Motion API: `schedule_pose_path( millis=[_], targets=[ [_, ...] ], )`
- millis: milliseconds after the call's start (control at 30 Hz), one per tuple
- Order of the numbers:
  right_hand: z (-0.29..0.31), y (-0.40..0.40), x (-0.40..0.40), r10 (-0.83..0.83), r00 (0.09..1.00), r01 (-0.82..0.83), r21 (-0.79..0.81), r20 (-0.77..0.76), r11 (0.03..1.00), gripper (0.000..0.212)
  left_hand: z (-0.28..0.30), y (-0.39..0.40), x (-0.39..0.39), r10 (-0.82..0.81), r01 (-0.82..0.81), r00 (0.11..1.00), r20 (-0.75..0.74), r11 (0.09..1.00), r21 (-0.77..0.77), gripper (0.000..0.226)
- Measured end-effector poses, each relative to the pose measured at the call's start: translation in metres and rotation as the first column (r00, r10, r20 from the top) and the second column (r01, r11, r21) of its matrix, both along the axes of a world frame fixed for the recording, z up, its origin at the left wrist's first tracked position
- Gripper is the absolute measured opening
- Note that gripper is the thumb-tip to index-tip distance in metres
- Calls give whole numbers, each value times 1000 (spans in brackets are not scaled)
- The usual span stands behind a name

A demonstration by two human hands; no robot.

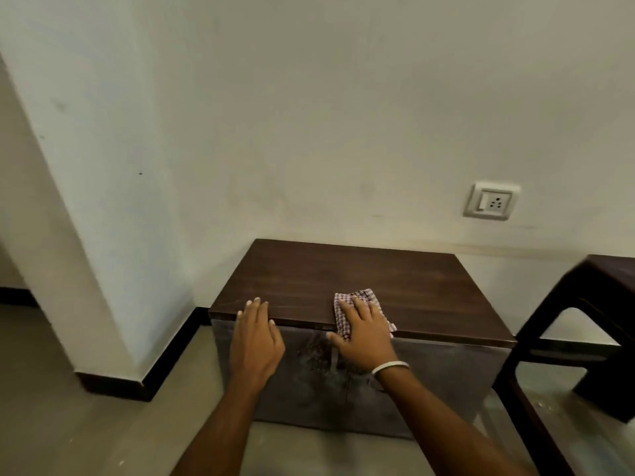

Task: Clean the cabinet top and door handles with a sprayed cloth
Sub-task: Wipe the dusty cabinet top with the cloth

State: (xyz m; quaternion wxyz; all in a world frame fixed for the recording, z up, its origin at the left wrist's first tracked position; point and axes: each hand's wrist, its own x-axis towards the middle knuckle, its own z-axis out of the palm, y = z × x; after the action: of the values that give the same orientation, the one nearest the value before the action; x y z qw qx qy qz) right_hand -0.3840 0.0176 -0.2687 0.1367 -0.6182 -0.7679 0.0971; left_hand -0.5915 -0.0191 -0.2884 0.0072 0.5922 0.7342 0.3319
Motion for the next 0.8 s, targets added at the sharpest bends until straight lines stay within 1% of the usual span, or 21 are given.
schedule_pose_path(
  millis=[100,233,300,433,500,533,600,633,700,800],
  targets=[
    [-1,-6,-47,114,992,-115,0,47,993,87,-2,-6,-12,35,-35,999,18,999,6,55],
    [2,-5,-104,226,974,-226,-7,16,974,87,-2,-19,-33,97,-98,994,50,995,11,50],
    [1,-6,-133,282,959,-282,3,-4,959,85,-5,-26,-47,144,-143,987,73,990,-11,48],
    [-4,-7,-180,421,906,-418,71,-36,906,67,-17,-35,-68,196,-190,977,87,979,-74,51],
    [0,-9,-195,526,851,-522,97,-11,847,61,-19,-38,-77,233,-224,967,101,970,-90,52],
    [3,-10,-201,593,805,-589,104,-8,801,57,-18,-41,-81,262,-253,954,142,964,-79,50],
    [9,-12,-206,706,706,-702,75,-53,708,51,-11,-47,-86,318,-317,903,290,947,-53,44],
    [11,-15,-206,732,676,-732,27,-86,680,52,-7,-51,-86,341,-347,876,341,937,-45,39],
    [16,-20,-200,744,654,-756,-77,-136,650,58,2,-57,-86,361,-366,851,380,928,-61,36],
    [23,-29,-180,756,645,-762,-157,-108,628,56,9,-62,-84,340,-314,859,383,940,-131,50]
  ],
)
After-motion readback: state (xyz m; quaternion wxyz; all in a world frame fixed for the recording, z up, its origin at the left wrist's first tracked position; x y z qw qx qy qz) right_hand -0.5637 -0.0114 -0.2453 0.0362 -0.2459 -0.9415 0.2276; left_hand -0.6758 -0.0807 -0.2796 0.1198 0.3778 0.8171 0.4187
